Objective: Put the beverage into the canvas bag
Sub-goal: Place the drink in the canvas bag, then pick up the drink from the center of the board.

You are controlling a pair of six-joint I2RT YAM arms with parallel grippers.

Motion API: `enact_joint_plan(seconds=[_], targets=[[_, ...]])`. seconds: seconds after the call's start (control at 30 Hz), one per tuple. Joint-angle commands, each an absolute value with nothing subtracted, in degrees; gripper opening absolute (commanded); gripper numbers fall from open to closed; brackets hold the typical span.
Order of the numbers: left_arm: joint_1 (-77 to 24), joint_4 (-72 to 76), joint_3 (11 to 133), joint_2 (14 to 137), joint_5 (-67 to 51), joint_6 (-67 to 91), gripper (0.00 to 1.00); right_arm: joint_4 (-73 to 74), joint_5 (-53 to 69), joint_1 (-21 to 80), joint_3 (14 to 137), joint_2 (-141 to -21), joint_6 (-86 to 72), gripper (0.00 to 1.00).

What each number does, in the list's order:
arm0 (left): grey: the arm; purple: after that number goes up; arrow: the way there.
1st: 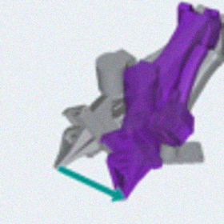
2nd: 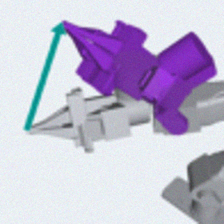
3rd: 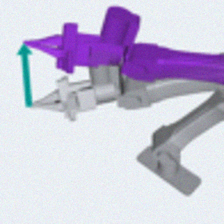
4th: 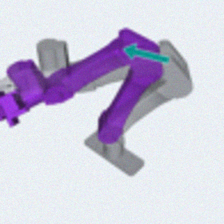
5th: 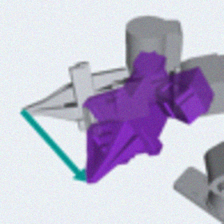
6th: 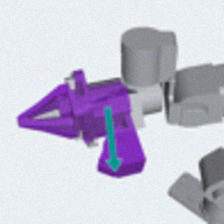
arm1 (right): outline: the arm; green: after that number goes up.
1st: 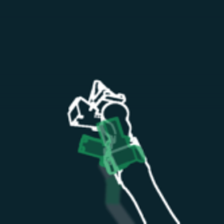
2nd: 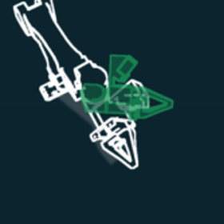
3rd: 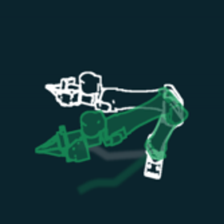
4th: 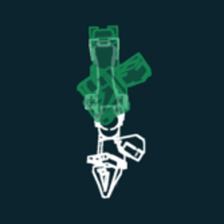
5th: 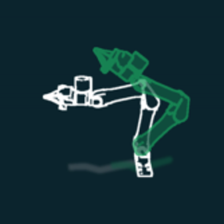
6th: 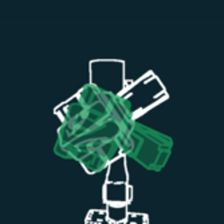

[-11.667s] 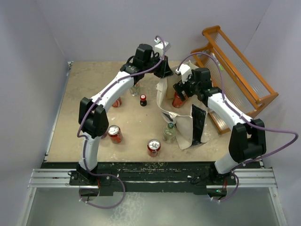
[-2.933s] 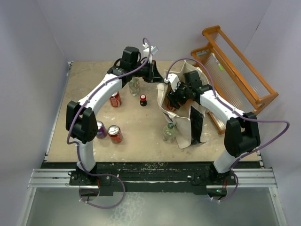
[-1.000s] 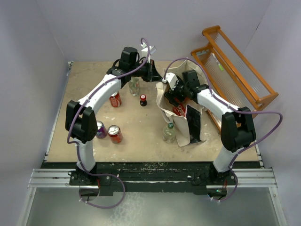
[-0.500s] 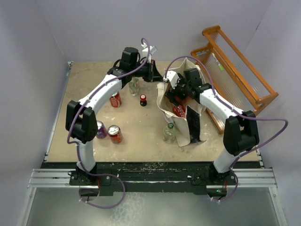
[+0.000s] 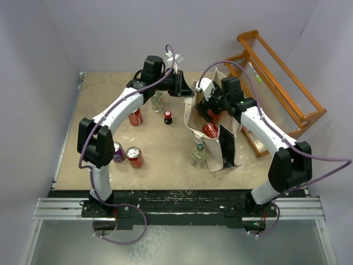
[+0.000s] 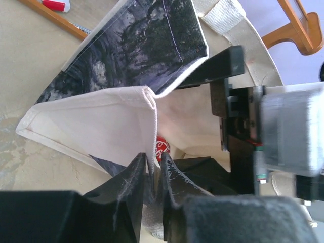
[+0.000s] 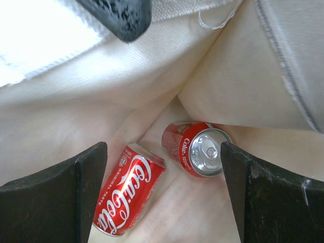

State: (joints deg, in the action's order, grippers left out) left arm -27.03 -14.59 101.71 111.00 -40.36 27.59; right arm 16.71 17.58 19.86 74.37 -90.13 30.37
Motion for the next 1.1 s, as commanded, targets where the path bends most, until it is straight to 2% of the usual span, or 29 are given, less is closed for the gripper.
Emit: enact_joint_plan(seconds=[0.0,0.4,0.67,0.8,1.0,1.07], targets=[[-27.5,-12.9,102.6,110.4,-42.6,29.1,0.24,15.9,19.6,19.8,75.8,-85.6,27.9,0.93],[-27.5,-15.8,106.6,110.6,-44.7,25.4,0.56,18.2,21.0,19.8,78.2,-80.5,25.8,0.92],[-27.5,-21.0,110.7,109.3,-44.9,17.3,0.84,20.8,20.9,19.8,81.0,-76.6,24.8,0.91],[-27.4,-23.3,111.5,106.9,-44.0,12.2,0.91,25.5,21.9,19.8,85.0,-75.8,25.8,0.90],[-24.4,-26.6,109.5,100.5,-41.0,4.8,0.96,34.7,35.6,19.9,91.3,-75.8,29.6,0.88],[-21.8,-26.3,107.1,97.9,-41.1,4.1,0.97,38.0,39.0,20.8,92.9,-76.1,31.5,0.84]])
